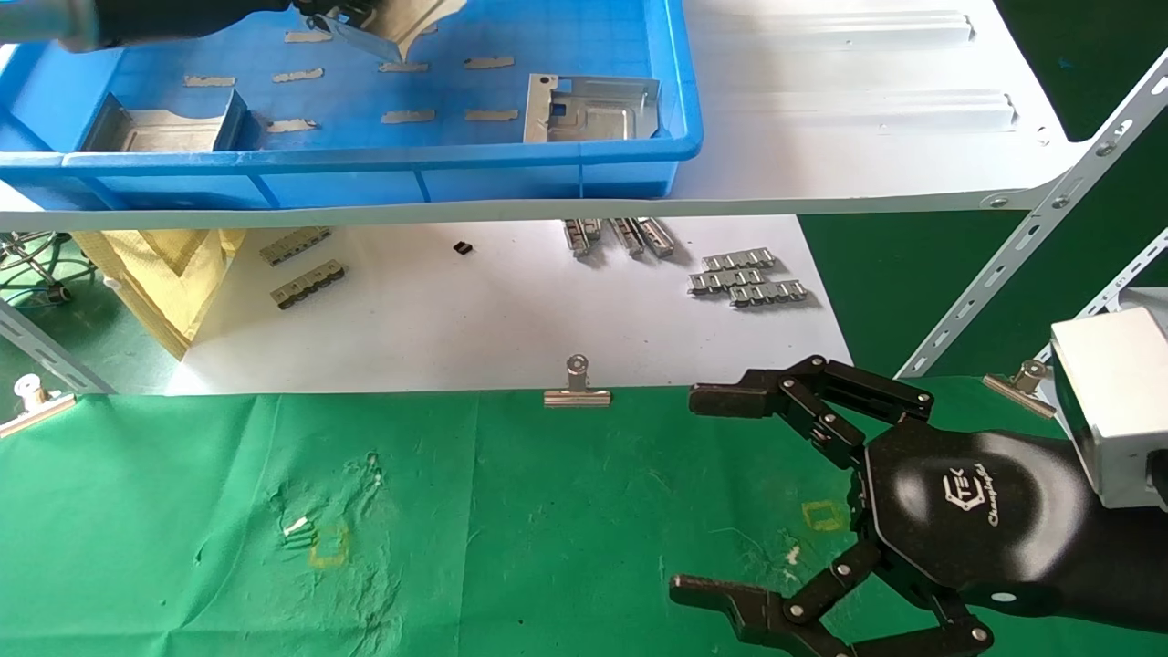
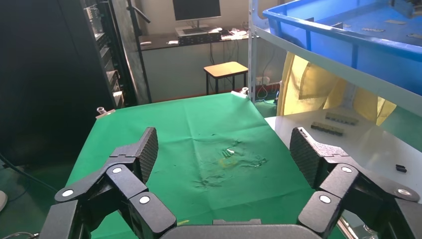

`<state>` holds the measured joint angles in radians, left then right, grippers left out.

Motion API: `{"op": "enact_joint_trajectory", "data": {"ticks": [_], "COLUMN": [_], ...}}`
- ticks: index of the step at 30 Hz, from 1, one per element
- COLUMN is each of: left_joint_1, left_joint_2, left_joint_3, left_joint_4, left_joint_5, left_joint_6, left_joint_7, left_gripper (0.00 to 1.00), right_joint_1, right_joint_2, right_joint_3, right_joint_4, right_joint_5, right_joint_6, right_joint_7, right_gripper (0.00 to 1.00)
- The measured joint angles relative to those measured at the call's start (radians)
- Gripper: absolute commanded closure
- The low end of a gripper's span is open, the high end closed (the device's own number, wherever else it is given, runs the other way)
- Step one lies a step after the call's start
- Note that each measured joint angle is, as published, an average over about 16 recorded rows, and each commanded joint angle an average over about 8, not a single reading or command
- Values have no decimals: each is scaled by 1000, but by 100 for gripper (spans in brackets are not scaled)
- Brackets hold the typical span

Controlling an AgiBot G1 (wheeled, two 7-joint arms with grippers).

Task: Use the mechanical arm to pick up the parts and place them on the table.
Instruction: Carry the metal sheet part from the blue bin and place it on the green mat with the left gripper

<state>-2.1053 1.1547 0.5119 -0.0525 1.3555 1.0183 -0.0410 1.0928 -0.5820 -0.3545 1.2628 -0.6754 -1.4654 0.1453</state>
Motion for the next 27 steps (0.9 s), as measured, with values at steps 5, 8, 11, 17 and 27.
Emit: {"op": "enact_joint_trajectory", "data": {"ticks": [5, 8, 11, 17, 27], "left_joint_1": [-3, 1, 16, 96, 315], "left_joint_2": [-61, -94, -124, -203, -401], "left_joint_3": [-19, -29, -34, -10, 154], "left_joint_4": [-30, -50, -85, -242, -612], "left_joint_5": [-34, -55, -80, -174, -395], "left_joint_6": [210, 336, 439, 568, 587], "left_joint_7": [55, 93, 131, 188, 249], "left_gripper": [100, 100, 100, 100, 100], "right_joint_1": [0, 0, 0, 0, 0], "right_joint_2": [0, 0, 0, 0, 0], "right_joint_3": [0, 0, 0, 0, 0], "right_joint_4": [0, 0, 0, 0, 0], "right_joint_5": [0, 0, 0, 0, 0], "right_joint_6": [0, 0, 0, 0, 0], "right_joint_7": [0, 0, 0, 0, 0], "right_gripper": [0, 0, 0, 0, 0]}}
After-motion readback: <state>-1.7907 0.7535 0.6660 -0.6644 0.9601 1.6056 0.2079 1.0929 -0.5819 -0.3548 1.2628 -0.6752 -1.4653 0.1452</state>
